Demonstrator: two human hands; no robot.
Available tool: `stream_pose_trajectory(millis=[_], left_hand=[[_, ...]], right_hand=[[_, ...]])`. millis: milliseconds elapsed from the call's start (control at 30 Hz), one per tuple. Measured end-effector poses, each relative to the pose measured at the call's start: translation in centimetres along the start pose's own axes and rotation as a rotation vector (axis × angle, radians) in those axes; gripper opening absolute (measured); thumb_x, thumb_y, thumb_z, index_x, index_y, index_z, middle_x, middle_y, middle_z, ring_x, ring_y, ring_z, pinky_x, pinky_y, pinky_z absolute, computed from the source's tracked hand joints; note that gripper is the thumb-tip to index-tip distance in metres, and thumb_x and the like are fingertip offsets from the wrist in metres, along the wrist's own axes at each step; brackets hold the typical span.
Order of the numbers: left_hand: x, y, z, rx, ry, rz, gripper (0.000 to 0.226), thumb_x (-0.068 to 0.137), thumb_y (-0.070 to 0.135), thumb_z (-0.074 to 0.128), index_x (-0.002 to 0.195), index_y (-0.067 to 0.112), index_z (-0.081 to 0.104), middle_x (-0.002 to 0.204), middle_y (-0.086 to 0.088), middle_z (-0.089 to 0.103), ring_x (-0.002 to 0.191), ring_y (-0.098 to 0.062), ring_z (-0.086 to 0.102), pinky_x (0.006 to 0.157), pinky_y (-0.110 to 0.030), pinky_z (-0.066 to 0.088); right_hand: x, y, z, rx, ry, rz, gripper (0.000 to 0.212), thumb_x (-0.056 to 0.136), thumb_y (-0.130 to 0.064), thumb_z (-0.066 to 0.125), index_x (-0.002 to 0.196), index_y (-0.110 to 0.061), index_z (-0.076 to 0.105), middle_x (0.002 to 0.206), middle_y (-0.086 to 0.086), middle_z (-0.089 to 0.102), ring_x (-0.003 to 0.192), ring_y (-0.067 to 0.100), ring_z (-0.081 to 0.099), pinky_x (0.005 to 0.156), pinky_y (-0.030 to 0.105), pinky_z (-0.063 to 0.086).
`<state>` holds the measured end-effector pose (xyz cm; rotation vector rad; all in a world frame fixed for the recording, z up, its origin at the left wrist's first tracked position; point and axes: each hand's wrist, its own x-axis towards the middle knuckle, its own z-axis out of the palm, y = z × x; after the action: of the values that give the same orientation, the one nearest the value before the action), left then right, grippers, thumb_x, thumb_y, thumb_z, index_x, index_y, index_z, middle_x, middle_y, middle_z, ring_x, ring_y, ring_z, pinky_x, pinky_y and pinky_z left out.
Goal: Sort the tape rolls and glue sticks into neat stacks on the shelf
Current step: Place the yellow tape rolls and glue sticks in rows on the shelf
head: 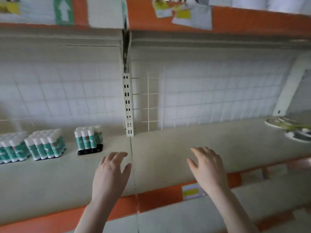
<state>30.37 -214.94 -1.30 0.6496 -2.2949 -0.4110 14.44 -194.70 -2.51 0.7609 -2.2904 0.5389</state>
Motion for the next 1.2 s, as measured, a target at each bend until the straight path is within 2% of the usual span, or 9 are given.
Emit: stream_pose_trajectory(millis=[133,233,567,733,833,967,1133,1200], left_hand=[[0.6,6.6,4.0,-0.042,-0.049,0.067,0.031,0.083,0.023,0.066,0.114,0.017,0.064,0.113,0.0,0.061,0.106,-0.023,0.054,0.083,-0.035,0.044],[1.5,10.9,6.8,-0.052,-0.083,0.115,0.031,0.082,0.021,0.069,0.112,0.016,0.065,0.112,-0.002,0.063,0.105,-0.025,0.055,0.084,-0.035,0.043],[5.2,24.1,19.2,-0.089,-0.23,0.144,0.039,0.083,0.031,0.066,0.121,0.024,0.059,0.121,0.001,0.058,0.113,-0.021,0.051,0.085,-0.035,0.043],[6.3,30.5,23.8,-0.078,-0.296,0.169,0.04,0.084,0.033,0.065,0.122,0.024,0.058,0.122,0.003,0.057,0.114,-0.019,0.051,0.085,-0.035,0.044],[6.4,34.1,26.1,-0.063,-0.293,0.172,0.039,0.083,0.032,0.066,0.121,0.024,0.059,0.121,0.004,0.058,0.112,-0.02,0.053,0.085,-0.035,0.045],[5.7,38.8,29.2,-0.036,-0.259,0.124,0.038,0.082,0.03,0.068,0.118,0.022,0.061,0.117,0.004,0.06,0.108,-0.02,0.056,0.082,-0.035,0.045],[3.7,46.4,33.2,-0.034,-0.208,0.034,0.036,0.084,0.031,0.066,0.118,0.022,0.061,0.118,0.005,0.06,0.109,-0.019,0.055,0.084,-0.031,0.041],[3.2,49.0,34.5,-0.04,-0.213,0.038,0.034,0.084,0.032,0.065,0.118,0.023,0.062,0.118,0.006,0.06,0.109,-0.017,0.055,0.083,-0.027,0.039]], right_hand=[[-0.2,7.7,-1.4,-0.051,0.027,0.072,0.038,0.053,-0.014,0.086,0.086,-0.009,0.071,0.072,0.011,0.065,0.065,0.033,0.064,0.058,0.039,0.052],[-0.3,12.9,-1.9,-0.081,0.046,0.136,0.038,0.052,-0.013,0.086,0.086,-0.008,0.07,0.072,0.012,0.065,0.065,0.034,0.063,0.057,0.04,0.053],[1.7,30.1,-2.8,-0.213,0.116,0.205,0.044,0.046,-0.015,0.09,0.086,-0.01,0.071,0.07,0.008,0.064,0.062,0.031,0.064,0.053,0.036,0.052],[3.0,37.8,-4.4,-0.206,0.123,0.256,0.043,0.052,-0.012,0.088,0.092,-0.008,0.071,0.078,0.009,0.068,0.068,0.031,0.066,0.061,0.039,0.053],[3.8,42.6,-5.1,-0.185,0.136,0.244,0.04,0.053,-0.009,0.087,0.09,-0.008,0.07,0.079,0.01,0.068,0.071,0.032,0.066,0.063,0.04,0.053],[5.1,49.3,-5.6,-0.103,0.128,0.215,0.036,0.064,-0.01,0.081,0.098,-0.008,0.07,0.089,0.01,0.068,0.081,0.033,0.065,0.069,0.04,0.052],[7.3,57.5,-5.6,0.018,0.156,0.086,0.017,0.075,-0.009,0.072,0.092,-0.007,0.071,0.081,0.011,0.067,0.071,0.034,0.064,0.062,0.039,0.053],[7.8,59.7,-5.5,0.048,0.14,0.087,0.019,0.072,-0.007,0.076,0.091,-0.006,0.071,0.078,0.012,0.066,0.068,0.036,0.062,0.061,0.039,0.053]])
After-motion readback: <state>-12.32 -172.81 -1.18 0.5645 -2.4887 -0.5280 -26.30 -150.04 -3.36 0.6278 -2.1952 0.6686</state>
